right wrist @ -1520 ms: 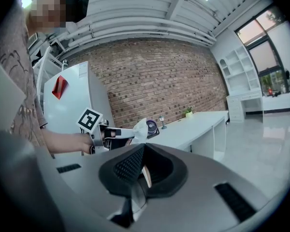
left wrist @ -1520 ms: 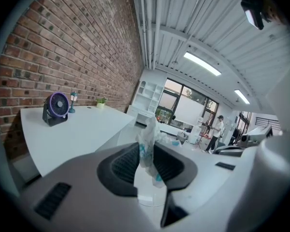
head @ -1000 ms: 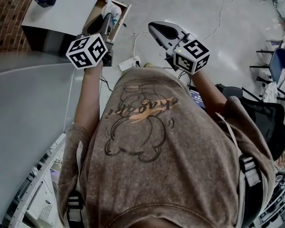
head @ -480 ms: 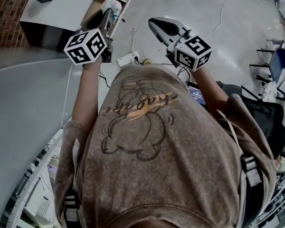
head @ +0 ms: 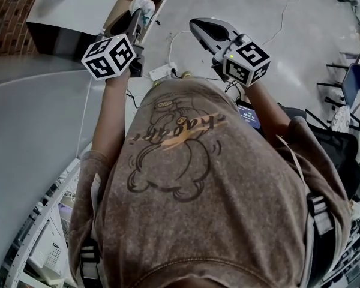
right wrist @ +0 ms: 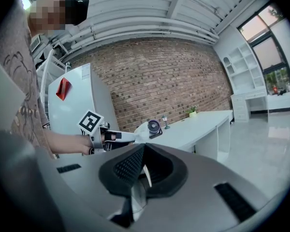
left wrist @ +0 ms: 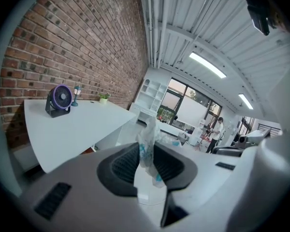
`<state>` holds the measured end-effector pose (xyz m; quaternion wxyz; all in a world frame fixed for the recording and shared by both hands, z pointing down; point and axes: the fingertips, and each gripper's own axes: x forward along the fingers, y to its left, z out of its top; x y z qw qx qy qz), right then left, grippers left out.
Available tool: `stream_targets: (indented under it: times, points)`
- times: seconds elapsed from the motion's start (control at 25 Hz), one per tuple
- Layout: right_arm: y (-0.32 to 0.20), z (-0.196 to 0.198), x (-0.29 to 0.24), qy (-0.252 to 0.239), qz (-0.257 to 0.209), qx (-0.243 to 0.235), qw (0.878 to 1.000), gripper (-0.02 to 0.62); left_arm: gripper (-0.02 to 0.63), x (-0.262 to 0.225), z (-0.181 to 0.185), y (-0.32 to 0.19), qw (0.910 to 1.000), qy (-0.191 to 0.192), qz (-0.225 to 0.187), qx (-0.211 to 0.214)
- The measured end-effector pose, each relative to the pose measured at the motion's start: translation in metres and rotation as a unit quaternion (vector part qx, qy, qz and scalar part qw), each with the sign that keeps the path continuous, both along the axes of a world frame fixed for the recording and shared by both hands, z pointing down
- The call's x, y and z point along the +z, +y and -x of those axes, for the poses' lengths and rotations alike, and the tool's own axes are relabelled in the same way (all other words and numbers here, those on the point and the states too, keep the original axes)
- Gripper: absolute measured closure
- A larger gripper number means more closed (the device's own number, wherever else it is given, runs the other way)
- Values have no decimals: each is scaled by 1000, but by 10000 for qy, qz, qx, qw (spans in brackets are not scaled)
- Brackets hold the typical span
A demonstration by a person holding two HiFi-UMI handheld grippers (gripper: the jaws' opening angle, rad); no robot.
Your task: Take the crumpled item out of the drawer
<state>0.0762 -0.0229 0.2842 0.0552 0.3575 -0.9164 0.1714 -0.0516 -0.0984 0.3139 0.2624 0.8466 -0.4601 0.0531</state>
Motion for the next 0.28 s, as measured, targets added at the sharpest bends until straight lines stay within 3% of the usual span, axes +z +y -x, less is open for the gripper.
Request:
stream_targets:
  times: [0.28]
  points:
    - [-5,4,1,-6,18,-47,10000,598,515,1,6,-2,10000,34,40,-60]
